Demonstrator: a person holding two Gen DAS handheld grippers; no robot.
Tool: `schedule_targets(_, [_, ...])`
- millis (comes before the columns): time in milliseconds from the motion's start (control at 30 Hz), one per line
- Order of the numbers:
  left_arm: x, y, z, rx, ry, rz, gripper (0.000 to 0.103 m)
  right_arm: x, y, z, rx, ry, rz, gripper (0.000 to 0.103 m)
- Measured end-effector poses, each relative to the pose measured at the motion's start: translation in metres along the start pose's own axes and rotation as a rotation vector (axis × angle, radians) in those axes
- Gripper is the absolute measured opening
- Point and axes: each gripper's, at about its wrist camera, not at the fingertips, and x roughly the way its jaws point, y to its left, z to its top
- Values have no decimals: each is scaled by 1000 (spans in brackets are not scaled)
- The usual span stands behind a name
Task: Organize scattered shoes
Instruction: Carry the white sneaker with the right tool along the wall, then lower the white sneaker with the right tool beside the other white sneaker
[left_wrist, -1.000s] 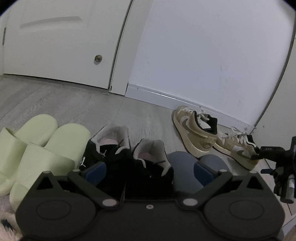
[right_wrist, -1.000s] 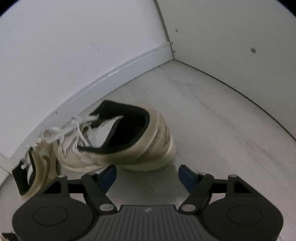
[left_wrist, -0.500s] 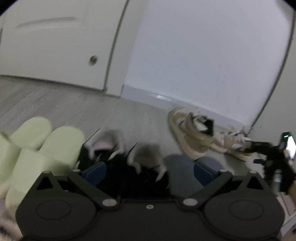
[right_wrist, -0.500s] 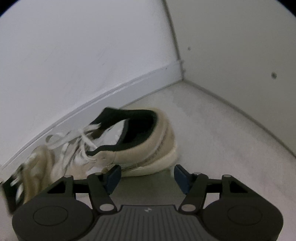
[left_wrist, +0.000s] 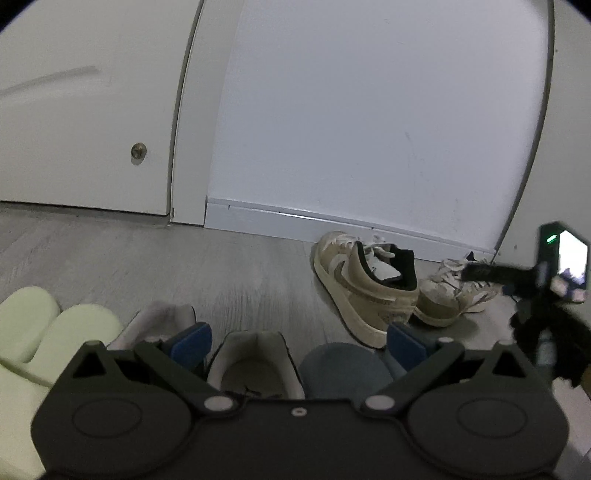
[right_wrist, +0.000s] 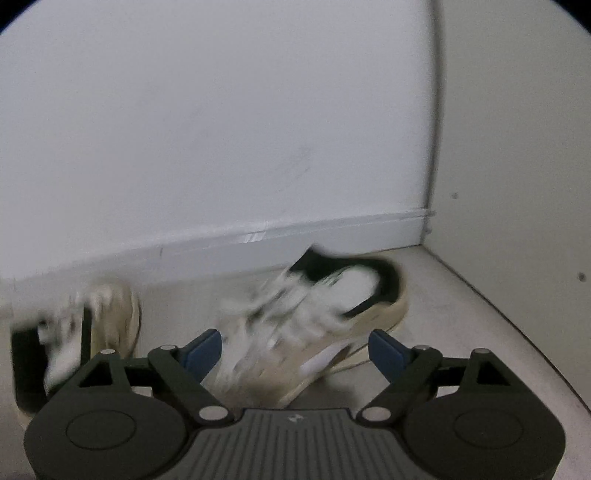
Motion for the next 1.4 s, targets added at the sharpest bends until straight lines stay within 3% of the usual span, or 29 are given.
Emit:
schedule_targets(100, [0,8,0,-49,5,8,103,7,10,-13,-63,17,-19,87])
schedule_targets(233, [0,15,1,-87,1,20,103,12,-13,-6,11,133,-89,86])
schedule_targets(267, [0,16,1,-93,-3,21,103,14,-22,-9,31,165,-131,74])
schedule_targets(333, [-2,17,1,-102,-11,23,103,19,-40,-15,80,221,-202,71])
schedule_targets(467, [-4,16,2,-103,-24,23,103,11,-68,-10,248,174,-145,73])
schedule_targets(500, [-4,16,2,-103,-26,20,103,8,-66,-5,266,138,-119,76])
schedule_targets(533, [-3,15,2,-99,-22,19,103,4,-64,-1,277,107,-96,86])
schedule_targets(567, [-3,15,1,-94,-16,20,103,3,-58,-1,260,94,-81,90])
schedule_targets(700, [0,14,1,-87,2,31,103,6,-7,-6,61,49,-4,90])
schedule_targets(867, [6,14,-1,-82,34,45,103,13,40,-15,-195,-22,-39,91])
schedule_targets(1100, [7,13,-2,-79,39,36,103,10,51,-8,-256,-91,27,91])
schedule_targets(1267, [6,13,-2,-81,40,32,103,39,34,11,-197,18,145,91])
schedule_targets(1400, [6,13,-3,-90,42,30,103,42,29,11,-233,59,158,90])
